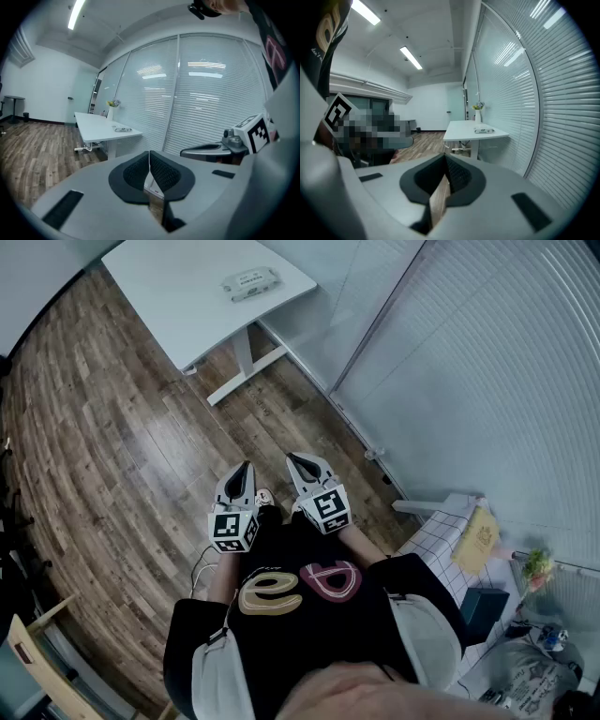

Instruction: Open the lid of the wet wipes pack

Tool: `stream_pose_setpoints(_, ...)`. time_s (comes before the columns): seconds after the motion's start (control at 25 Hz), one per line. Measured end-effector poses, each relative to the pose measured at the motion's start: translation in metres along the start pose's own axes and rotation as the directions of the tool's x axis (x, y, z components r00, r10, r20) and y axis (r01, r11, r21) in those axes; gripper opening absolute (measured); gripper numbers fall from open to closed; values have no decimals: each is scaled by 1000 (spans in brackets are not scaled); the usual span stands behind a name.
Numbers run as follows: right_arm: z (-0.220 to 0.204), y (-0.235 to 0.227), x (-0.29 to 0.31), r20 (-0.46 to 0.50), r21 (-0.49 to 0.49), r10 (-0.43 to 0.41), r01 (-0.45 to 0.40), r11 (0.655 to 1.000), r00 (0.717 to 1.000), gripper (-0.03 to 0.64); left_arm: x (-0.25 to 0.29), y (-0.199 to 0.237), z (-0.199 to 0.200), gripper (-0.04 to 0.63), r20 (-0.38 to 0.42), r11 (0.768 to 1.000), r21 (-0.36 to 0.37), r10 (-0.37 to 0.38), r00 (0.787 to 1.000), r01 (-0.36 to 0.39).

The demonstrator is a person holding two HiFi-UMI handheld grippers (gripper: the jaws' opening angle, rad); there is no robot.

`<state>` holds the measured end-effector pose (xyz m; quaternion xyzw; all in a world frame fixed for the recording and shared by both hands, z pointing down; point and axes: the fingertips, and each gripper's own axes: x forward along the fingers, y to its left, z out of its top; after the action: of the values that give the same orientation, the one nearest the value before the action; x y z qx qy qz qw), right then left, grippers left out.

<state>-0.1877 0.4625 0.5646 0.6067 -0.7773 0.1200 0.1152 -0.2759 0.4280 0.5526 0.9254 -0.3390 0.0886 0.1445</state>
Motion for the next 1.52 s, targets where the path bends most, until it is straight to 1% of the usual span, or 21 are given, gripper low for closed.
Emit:
stream_pose_setpoints(0.4, -1, 4, -7, -7, -10, -4, 4, 1000, 1000, 9, -5, -5, -3, 18, 0, 1000, -12, -8, 1000, 8)
stream_pose_setpoints(0.68, 3, -2, -7, 25, 48, -28, 27, 998, 999, 11, 4, -7, -1, 18, 3, 999, -17, -51, 999, 51)
stream_pose_setpoints(0.88, 3, -8, 5, 29, 81, -61, 59, 995, 998, 12, 14, 5, 3, 18, 7, 997, -9, -79, 997, 79)
stream_pose_setpoints(1.08, 8, -7, 21, 38, 93, -94, 90, 992, 995, 14, 22, 25, 10, 18, 12, 995, 4, -104, 995, 103)
stream_pose_setpoints(1.28, 15, 3, 42, 41, 95, -113, 109, 990, 993, 14, 28, 46, 18, 18, 9, 989, 24, -144, 990, 144)
stream_pose_setpoints(1.52, 15, 12, 56, 26, 99, -138, 135, 986, 990, 14, 30, 69, 18, 18, -5, 987, 22, -156, 988, 156)
